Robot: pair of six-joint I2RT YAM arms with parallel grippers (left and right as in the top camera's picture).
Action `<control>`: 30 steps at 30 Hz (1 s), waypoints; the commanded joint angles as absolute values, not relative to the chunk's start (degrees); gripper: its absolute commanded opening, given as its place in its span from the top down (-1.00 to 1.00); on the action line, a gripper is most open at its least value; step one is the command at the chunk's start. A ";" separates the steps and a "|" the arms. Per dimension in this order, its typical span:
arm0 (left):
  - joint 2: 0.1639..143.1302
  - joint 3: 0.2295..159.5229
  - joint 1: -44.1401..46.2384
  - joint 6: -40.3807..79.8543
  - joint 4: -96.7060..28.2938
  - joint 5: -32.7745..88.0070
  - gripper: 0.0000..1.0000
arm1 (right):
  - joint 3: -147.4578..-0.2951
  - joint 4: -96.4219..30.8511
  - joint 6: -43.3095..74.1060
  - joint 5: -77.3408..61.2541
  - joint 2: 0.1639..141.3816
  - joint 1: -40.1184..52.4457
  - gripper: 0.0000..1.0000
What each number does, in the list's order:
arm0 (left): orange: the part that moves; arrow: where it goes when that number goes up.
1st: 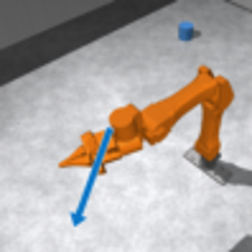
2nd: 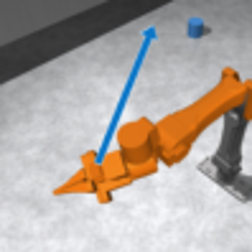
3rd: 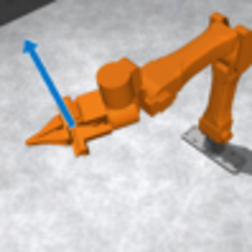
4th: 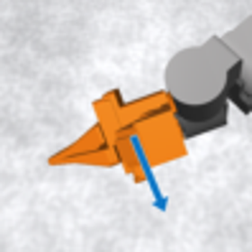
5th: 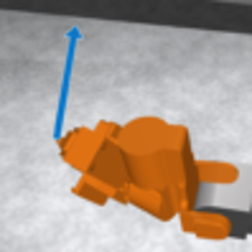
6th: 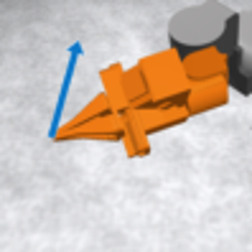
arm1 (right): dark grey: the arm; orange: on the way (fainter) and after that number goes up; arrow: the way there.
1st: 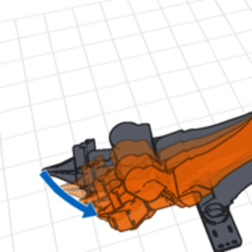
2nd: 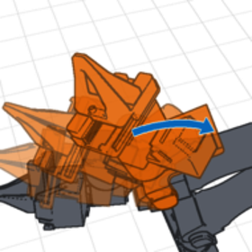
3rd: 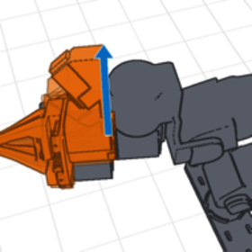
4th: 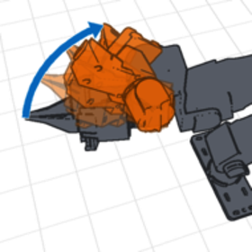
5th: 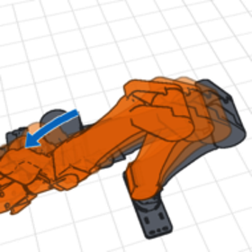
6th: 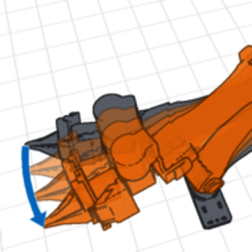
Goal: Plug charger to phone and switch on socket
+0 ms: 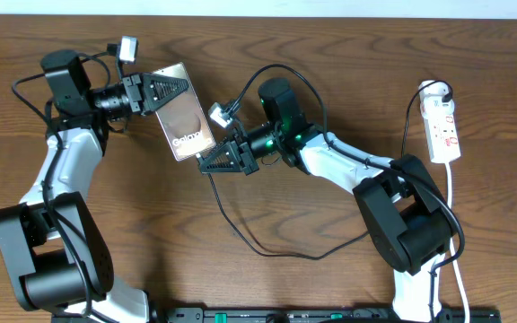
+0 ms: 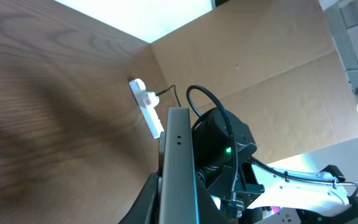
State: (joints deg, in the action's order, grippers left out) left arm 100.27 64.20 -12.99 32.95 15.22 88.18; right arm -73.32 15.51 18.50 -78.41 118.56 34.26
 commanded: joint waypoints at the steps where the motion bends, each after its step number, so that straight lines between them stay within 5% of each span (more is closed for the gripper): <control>1: 99.00 63.96 -12.08 32.25 15.33 90.04 0.85 | -73.49 15.68 18.90 -78.35 118.48 33.78 0.98; 30: 99.02 63.96 -11.92 31.48 15.31 90.04 0.85 | -73.49 16.10 19.31 -78.37 118.48 32.93 0.98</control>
